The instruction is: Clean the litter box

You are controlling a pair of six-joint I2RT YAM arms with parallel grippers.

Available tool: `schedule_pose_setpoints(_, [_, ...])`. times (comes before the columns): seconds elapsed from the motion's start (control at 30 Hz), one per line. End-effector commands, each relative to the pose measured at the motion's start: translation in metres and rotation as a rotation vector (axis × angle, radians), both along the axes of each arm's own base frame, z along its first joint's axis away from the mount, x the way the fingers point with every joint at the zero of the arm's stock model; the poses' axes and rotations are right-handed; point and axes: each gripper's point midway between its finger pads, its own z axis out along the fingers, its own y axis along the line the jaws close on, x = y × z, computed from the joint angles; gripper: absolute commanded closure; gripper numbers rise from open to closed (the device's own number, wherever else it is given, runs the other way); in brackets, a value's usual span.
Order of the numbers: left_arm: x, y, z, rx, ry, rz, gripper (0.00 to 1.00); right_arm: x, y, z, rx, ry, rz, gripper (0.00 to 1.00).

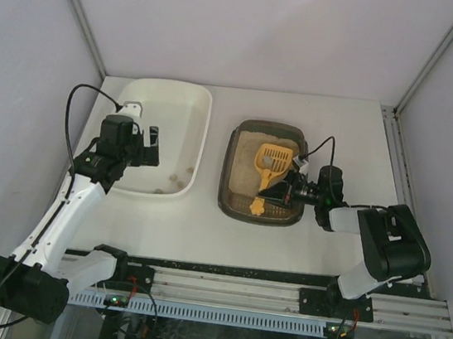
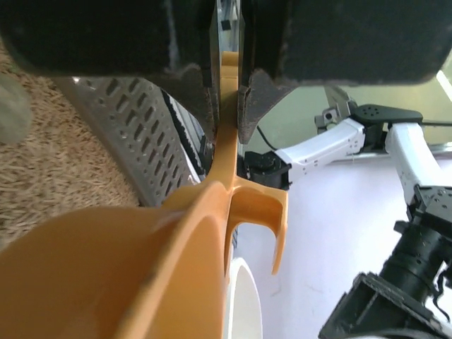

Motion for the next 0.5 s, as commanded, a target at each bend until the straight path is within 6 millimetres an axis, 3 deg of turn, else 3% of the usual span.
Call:
schedule_pose_setpoints(0.0, [0.002,-0.003,0.003,-0.019,-0.029,-0.001,0.0,0.009,0.0,0.021,0.017,-0.104,0.001,1.0])
schedule_pose_setpoints(0.07, [0.001,-0.004,0.002,-0.026,-0.027,-0.004,0.0,0.024,-0.013,0.027,0.042,-0.114,-0.064,1.0])
schedule_pose_setpoints(0.17, [0.001,-0.004,0.0,-0.028,-0.024,-0.004,0.0,0.007,0.016,0.023,0.0,-0.114,0.055,1.0])
schedule_pose_setpoints(0.2, [0.002,-0.005,0.0,-0.029,-0.022,-0.006,0.0,0.008,0.016,0.023,0.002,-0.118,0.055,1.0])
schedule_pose_setpoints(0.3, [0.002,-0.006,0.001,-0.036,-0.025,-0.009,0.0,0.026,-0.003,0.027,0.052,-0.102,-0.032,1.0])
schedule_pose_setpoints(0.47, [0.002,-0.005,-0.001,-0.033,-0.016,-0.007,0.0,0.009,0.019,0.023,0.015,-0.109,0.053,1.0])
